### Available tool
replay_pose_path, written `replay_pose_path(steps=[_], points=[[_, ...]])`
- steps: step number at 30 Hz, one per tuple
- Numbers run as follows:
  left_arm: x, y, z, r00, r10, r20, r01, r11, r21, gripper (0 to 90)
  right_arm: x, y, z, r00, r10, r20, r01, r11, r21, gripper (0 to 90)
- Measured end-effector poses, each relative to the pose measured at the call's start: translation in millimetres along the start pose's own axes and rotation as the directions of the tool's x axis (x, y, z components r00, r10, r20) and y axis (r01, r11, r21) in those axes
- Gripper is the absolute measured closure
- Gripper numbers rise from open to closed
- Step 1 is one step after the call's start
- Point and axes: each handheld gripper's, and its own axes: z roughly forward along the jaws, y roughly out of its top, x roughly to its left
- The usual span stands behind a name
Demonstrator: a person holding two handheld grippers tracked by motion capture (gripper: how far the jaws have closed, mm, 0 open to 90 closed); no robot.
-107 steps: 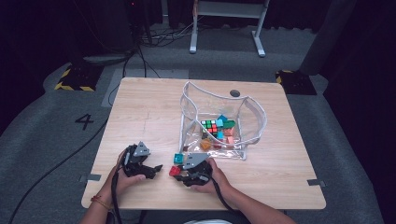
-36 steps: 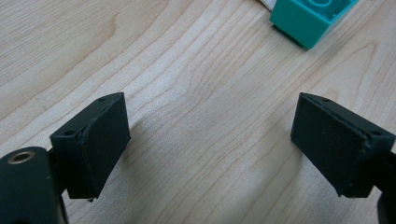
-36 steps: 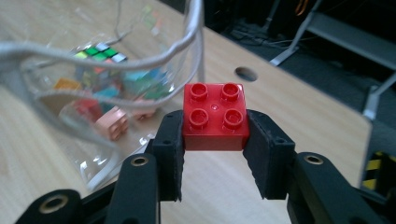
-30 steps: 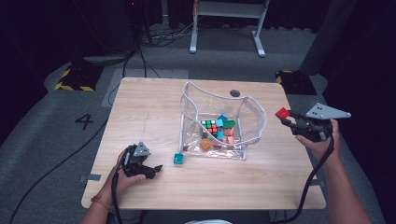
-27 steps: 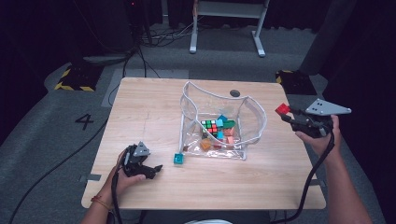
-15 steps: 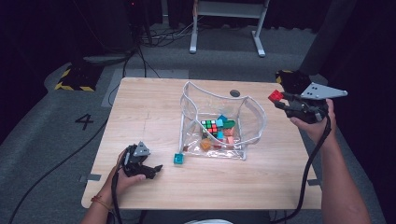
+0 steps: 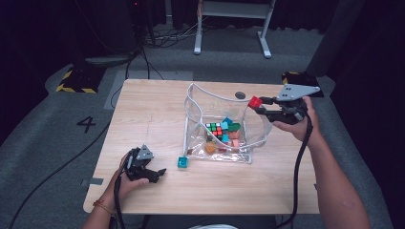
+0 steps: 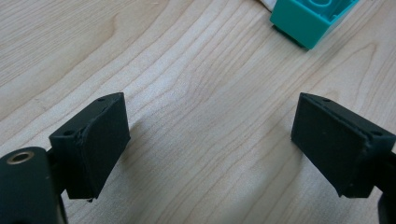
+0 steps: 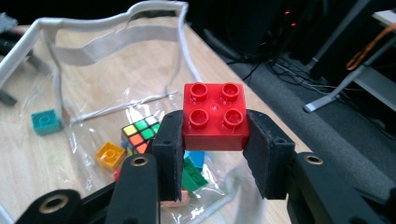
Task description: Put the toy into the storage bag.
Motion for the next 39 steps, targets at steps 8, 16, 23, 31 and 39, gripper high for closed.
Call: replay_pose_path(steps=[8, 16, 23, 31, 39], points=[[0.0, 0.0, -0.1, 1.0000, 0.000, 0.001, 0.000, 1.0000, 0.001, 11.6, 16.7, 13.9, 31.5, 0.9944, -0.064, -0.084, 0.071, 0.9946, 0.076, 59.3], [-0.1, 0.0, 0.0, 1.0000, -0.001, 0.001, 0.001, 1.0000, 0.001, 11.6, 26.5, 25.7, 64.5, 0.9846, -0.103, -0.141, 0.126, 0.9776, 0.169, 59.3], [0.0, 0.0, 0.0, 1.0000, 0.000, 0.000, 0.000, 1.0000, -0.001, 11.5, 30.0, 32.2, 90.9, 0.9629, -0.177, -0.203, 0.225, 0.9447, 0.239, 59.2], [-0.2, -0.1, 0.1, 1.0000, -0.004, 0.002, 0.004, 1.0000, 0.000, 11.6, 33.0, 34.2, 115.4, 0.9517, -0.192, -0.239, 0.266, 0.9066, 0.328, 59.2], [0.0, 0.0, 0.0, 1.0000, -0.001, 0.000, 0.001, 1.0000, 0.000, 11.6, 35.4, 28.5, 137.6, 0.9431, -0.190, -0.273, 0.291, 0.8691, 0.400, 59.2]])
